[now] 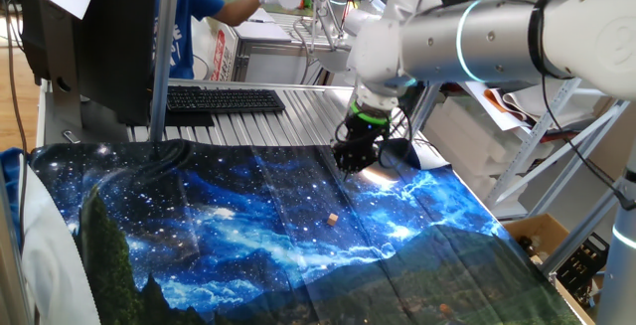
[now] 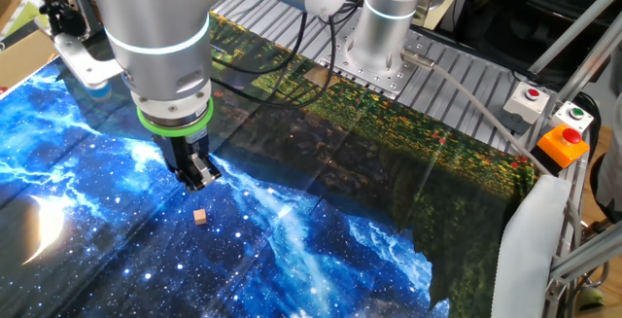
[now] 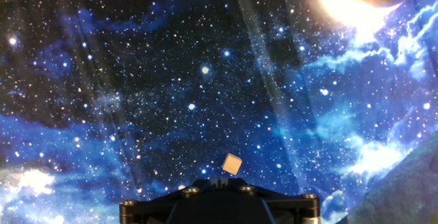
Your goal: Pick up the small block on the left and move it to the right
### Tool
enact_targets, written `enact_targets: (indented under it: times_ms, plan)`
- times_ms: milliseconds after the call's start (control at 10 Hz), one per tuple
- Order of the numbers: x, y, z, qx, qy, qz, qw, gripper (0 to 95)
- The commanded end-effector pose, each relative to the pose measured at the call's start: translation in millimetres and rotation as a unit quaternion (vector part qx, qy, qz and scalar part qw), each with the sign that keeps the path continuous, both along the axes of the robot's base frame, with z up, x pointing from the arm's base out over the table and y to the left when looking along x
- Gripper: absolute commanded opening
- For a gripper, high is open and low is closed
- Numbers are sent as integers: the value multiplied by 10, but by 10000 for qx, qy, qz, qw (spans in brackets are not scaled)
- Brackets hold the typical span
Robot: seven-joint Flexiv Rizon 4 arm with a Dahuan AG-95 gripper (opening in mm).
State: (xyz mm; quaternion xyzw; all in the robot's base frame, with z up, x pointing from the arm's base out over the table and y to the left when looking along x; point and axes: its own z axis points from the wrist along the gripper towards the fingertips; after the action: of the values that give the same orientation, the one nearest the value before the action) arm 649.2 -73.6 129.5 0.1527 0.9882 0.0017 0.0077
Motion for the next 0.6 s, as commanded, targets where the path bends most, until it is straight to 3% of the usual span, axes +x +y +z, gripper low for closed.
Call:
enact_targets:
  times_ms: [100, 600]
  plan:
    - [57, -10, -101, 31, 33, -1, 10000, 0]
    - [140, 49, -411, 58, 37, -144, 9999, 0]
